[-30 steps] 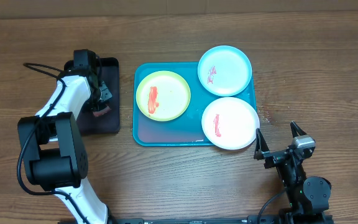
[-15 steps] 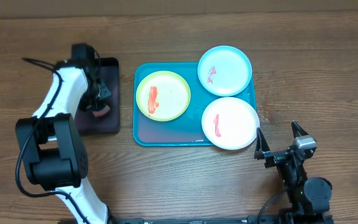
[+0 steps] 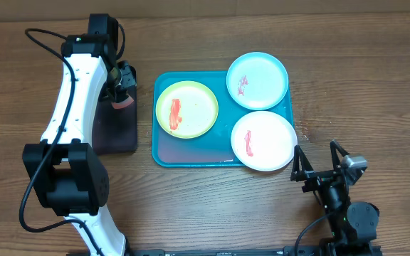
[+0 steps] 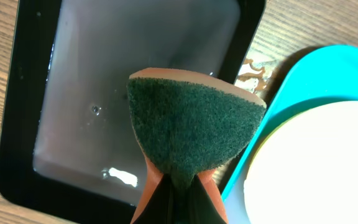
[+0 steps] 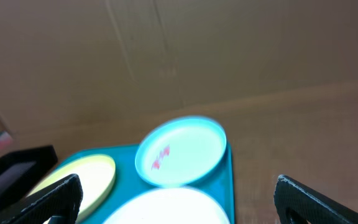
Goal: Clean dirty plates on tray and stack at the side
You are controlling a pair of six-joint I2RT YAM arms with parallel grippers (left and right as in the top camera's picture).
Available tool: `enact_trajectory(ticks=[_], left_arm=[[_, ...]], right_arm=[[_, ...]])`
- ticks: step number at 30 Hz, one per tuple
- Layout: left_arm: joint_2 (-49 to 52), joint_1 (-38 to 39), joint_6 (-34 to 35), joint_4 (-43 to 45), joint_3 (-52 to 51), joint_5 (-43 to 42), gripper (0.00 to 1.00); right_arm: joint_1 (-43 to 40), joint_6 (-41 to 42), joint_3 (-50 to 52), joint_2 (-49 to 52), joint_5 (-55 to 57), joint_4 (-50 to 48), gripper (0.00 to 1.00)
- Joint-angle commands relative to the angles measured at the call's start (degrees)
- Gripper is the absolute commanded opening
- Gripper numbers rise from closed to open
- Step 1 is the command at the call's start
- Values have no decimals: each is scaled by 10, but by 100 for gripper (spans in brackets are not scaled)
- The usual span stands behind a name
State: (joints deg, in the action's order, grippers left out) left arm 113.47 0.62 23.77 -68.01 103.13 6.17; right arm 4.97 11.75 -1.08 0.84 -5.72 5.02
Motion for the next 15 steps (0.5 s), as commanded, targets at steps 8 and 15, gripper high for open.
enact_trajectory(ticks=[8,15], left_arm=[[-15,26,-41,-2,15,0,4],[-15,73,-41,-1,24,0,4]], right_arm=[[1,20,-145,119,-26,79,100],[1,17,-352,352,-62,183,100]])
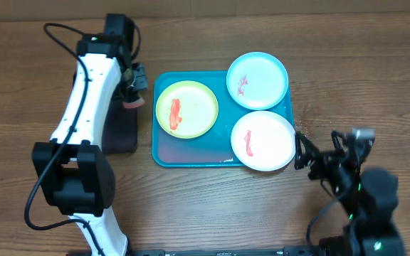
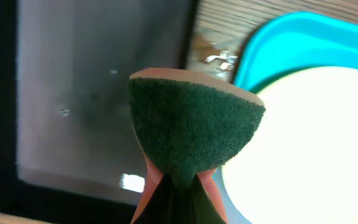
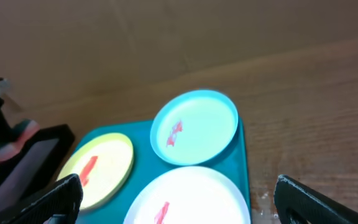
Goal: Clean dirty plates on tray and stack at the side
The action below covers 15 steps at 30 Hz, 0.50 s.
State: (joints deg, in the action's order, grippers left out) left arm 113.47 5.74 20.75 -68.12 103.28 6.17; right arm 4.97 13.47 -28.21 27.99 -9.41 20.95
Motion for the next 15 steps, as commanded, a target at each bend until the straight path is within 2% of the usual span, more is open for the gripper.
enact_trajectory(ticks=[1,6,10,12,15], left_arm=[[-15,29,-11,1,23,-1,4],[-15,57,-14,2,23,-26,4],[-15,71,-50,7,23,-78,4],[-15,72,-51,6,22,-94,4],[-15,71,-46,8,18,-105,4]], right_arm=[[1,0,-119,122,-31,47,100],[2,-12,-282,299,-52,134,100],[2,-12,-359,394,-158,130,100],[2,-12,-368,427,-213,96,100],[6,-2,-368,476,-242,56,90]])
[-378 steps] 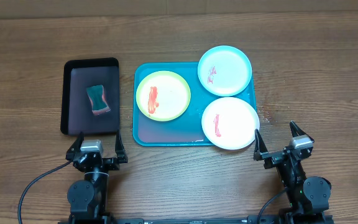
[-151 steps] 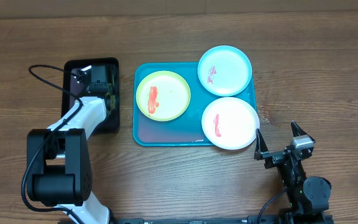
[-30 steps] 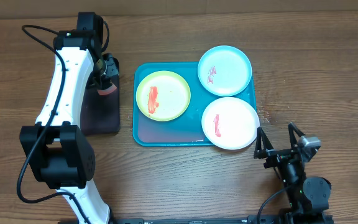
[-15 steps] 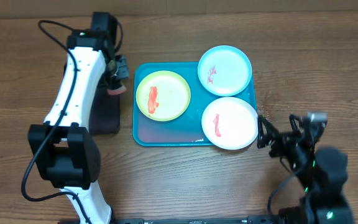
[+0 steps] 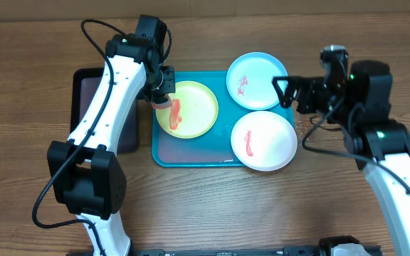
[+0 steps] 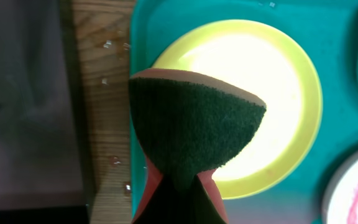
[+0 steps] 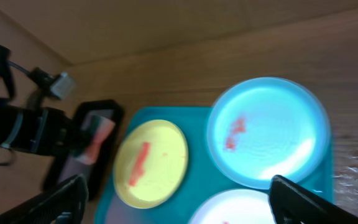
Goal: Clean dirty plates on tray and stack at the side
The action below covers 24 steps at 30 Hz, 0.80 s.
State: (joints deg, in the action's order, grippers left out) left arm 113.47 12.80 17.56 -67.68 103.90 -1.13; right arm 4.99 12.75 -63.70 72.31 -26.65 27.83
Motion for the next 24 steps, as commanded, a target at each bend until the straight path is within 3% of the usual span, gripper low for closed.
enact_trajectory(ticks=[1,4,13,18,24], left_arm=[[-14,1,-10,3,11,-30,4],[-14,2,9,7,7,2,4],[-14,4,21,17,7,17,4],[-13,4,27,27,4,17,4],[-13,4,26,43,-16,18,4]], right_arm=[[9,17,-13,53,-66,-17,88],[37,49,-22,132,-64,-21,81],[138,53,-189,338,35,115,70],[163,72,-196,394,57,104,54],[183,65,-196,441,66,50,52]])
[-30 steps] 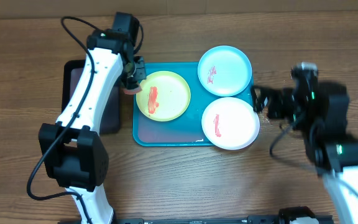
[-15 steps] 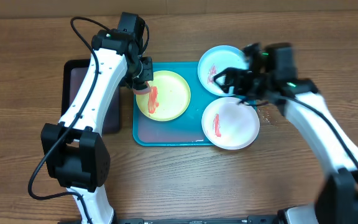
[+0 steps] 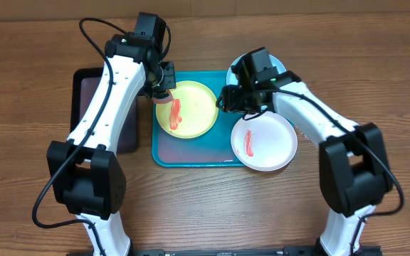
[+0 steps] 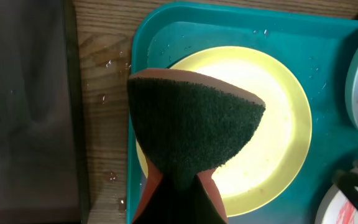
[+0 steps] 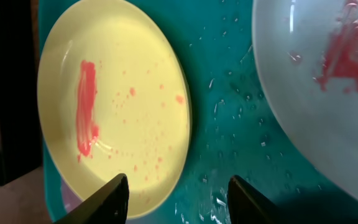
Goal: Clean dirty plates on tray and stack at the side
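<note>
Three smeared plates lie on the teal tray (image 3: 191, 153): a yellow plate (image 3: 194, 110), a light blue plate (image 5: 328, 74) and a white plate (image 3: 269, 142). My left gripper (image 4: 179, 186) is shut on a green and orange sponge (image 4: 191, 124), which hangs over the yellow plate's left rim. The sponge hides part of that plate in the left wrist view. My right gripper (image 5: 179, 199) is open and low over the tray. One finger is above the yellow plate's right rim (image 5: 179, 124), the other over wet tray beside the blue plate. Its arm covers part of the blue plate from overhead.
A black tray of water (image 3: 91, 107) stands just left of the teal tray. Water drops lie on the wood (image 4: 107, 81) between the two. The tray floor is wet around the plates.
My right gripper was high to the right of the blue plate. It is now low over the tray, between the yellow and blue plates. The sponge has barely shifted over the yellow plate's left rim.
At first the sponge hung over the black water tray and my right arm sat folded at the table's front right. The sponge then stood at the water tray's right edge, then over the yellow plate's left rim with my right gripper up by the blue plate. Now both grippers flank the yellow plate.
</note>
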You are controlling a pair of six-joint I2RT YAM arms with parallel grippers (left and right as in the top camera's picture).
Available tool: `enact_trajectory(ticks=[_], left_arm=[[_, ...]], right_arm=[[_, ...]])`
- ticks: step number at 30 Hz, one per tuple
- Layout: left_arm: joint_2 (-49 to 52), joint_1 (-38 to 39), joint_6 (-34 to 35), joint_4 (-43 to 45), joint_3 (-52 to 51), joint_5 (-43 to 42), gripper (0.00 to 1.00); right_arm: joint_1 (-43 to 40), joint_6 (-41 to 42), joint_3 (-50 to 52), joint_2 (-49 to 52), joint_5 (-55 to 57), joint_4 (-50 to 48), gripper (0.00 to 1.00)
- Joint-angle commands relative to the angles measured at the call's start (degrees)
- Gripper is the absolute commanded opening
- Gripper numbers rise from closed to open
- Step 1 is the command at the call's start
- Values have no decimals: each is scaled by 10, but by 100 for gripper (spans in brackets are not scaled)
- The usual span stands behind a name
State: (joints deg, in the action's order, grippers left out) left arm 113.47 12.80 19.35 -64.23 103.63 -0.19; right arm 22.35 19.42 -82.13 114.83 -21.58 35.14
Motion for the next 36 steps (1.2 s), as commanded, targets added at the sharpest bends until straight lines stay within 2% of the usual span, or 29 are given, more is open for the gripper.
enact_trajectory(ticks=[1,3,10,14,19,23,26,36], left_arm=[[-13,4,9,12,-17,8,4],[-13,4,10,20,-25,8,4],[-13,4,10,50,-58,8,4],[-13,4,10,77,-83,8,4],[-13,4,10,118,-120,8,4],[-13,4,10,143,-138,8,4],[-13,5,7,150,-139,8,4],[-13,37,-11,177,-177,13,4]], right_arm=[[12,-2,-11,23,16,-32,52],[17,-3,-11,35,17,-44,50],[21,8,-11,53,30,-52,35],[21,17,-11,60,31,-58,33],[24,36,-11,75,24,-68,24],[25,61,-11,77,25,-61,8],[25,63,-11,77,25,-53,4],[27,64,-11,77,25,-49,4]])
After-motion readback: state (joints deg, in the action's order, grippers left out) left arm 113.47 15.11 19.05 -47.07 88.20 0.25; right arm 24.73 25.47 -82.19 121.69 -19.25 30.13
